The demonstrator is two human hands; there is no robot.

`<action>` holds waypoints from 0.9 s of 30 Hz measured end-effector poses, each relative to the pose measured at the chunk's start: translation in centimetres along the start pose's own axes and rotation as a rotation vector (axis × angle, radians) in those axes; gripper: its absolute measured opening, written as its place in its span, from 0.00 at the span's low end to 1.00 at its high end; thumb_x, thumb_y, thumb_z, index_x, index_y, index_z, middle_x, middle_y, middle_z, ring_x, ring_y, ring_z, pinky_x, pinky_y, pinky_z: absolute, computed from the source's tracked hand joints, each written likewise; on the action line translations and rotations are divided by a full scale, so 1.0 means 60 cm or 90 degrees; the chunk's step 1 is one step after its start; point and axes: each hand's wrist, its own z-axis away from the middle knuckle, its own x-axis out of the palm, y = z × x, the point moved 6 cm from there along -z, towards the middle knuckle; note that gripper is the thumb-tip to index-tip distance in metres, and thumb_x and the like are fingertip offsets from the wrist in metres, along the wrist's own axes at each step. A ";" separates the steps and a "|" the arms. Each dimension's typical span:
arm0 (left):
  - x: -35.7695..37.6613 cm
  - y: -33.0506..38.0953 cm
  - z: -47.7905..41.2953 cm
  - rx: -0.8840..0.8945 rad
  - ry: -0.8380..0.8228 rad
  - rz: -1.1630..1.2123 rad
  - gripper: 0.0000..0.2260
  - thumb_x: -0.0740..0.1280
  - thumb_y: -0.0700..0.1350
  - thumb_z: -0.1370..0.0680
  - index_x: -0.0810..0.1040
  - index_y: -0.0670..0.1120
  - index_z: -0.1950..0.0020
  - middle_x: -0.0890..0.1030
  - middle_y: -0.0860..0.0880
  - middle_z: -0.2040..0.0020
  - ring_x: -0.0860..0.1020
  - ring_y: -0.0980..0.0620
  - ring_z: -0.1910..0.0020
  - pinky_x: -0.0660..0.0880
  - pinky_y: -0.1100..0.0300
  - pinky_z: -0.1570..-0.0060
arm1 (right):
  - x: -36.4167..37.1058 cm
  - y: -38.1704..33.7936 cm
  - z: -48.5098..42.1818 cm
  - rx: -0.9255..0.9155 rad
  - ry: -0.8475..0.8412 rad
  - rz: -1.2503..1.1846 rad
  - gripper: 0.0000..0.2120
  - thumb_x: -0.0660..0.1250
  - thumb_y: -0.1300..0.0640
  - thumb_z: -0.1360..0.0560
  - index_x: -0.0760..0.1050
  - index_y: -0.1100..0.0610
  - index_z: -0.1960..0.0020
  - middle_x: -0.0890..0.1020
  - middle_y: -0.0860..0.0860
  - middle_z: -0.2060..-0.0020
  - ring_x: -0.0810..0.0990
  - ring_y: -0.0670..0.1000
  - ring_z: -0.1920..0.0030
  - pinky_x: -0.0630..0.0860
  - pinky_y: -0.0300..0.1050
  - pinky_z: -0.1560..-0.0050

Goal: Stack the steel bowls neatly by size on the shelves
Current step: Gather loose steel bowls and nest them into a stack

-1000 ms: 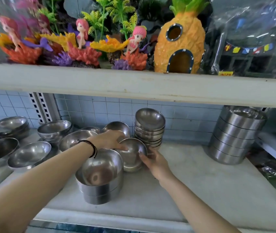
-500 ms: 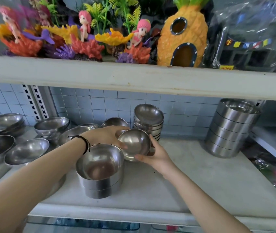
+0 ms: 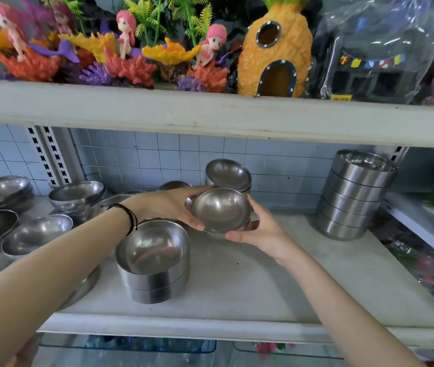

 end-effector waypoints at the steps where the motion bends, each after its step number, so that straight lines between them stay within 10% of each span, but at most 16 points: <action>1: 0.000 0.002 -0.001 0.000 0.006 0.004 0.36 0.77 0.36 0.31 0.67 0.61 0.30 0.79 0.60 0.40 0.78 0.62 0.40 0.75 0.67 0.43 | -0.003 0.000 0.000 0.000 0.000 0.001 0.36 0.79 0.68 0.34 0.67 0.34 0.45 0.70 0.38 0.44 0.78 0.29 0.61 0.72 0.24 0.59; 8: -0.020 0.016 -0.014 -0.026 0.097 -0.052 0.36 0.80 0.46 0.34 0.66 0.63 0.32 0.75 0.57 0.40 0.76 0.59 0.44 0.72 0.66 0.43 | -0.036 0.018 -0.017 0.031 0.029 0.001 0.42 0.84 0.54 0.41 0.68 0.34 0.34 0.73 0.50 0.32 0.78 0.39 0.58 0.75 0.36 0.51; 13: -0.039 0.035 -0.025 0.030 0.208 -0.054 0.34 0.79 0.45 0.32 0.67 0.55 0.31 0.75 0.56 0.40 0.74 0.64 0.46 0.72 0.67 0.47 | -0.065 -0.003 -0.032 -0.011 0.084 -0.006 0.37 0.81 0.63 0.37 0.70 0.34 0.39 0.78 0.52 0.41 0.79 0.36 0.62 0.75 0.31 0.58; 16: -0.049 0.041 -0.032 0.047 0.253 -0.061 0.34 0.77 0.47 0.31 0.68 0.52 0.28 0.74 0.60 0.38 0.74 0.63 0.42 0.70 0.58 0.36 | -0.079 0.004 -0.058 -0.007 0.113 0.015 0.43 0.83 0.54 0.38 0.68 0.42 0.28 0.75 0.48 0.35 0.81 0.38 0.52 0.77 0.35 0.50; 22: -0.080 0.044 -0.054 0.070 0.361 -0.084 0.32 0.73 0.51 0.27 0.67 0.50 0.26 0.71 0.56 0.32 0.68 0.59 0.34 0.64 0.60 0.33 | -0.091 -0.011 -0.116 -0.045 0.116 0.061 0.25 0.79 0.55 0.32 0.72 0.35 0.44 0.77 0.35 0.48 0.75 0.43 0.41 0.72 0.46 0.34; 27: -0.094 0.032 -0.076 0.051 0.366 -0.055 0.29 0.72 0.51 0.26 0.67 0.50 0.27 0.72 0.56 0.32 0.67 0.59 0.33 0.62 0.62 0.34 | -0.102 0.002 -0.167 -0.015 0.142 0.202 0.35 0.77 0.47 0.31 0.69 0.49 0.28 0.72 0.49 0.35 0.65 0.53 0.28 0.63 0.49 0.28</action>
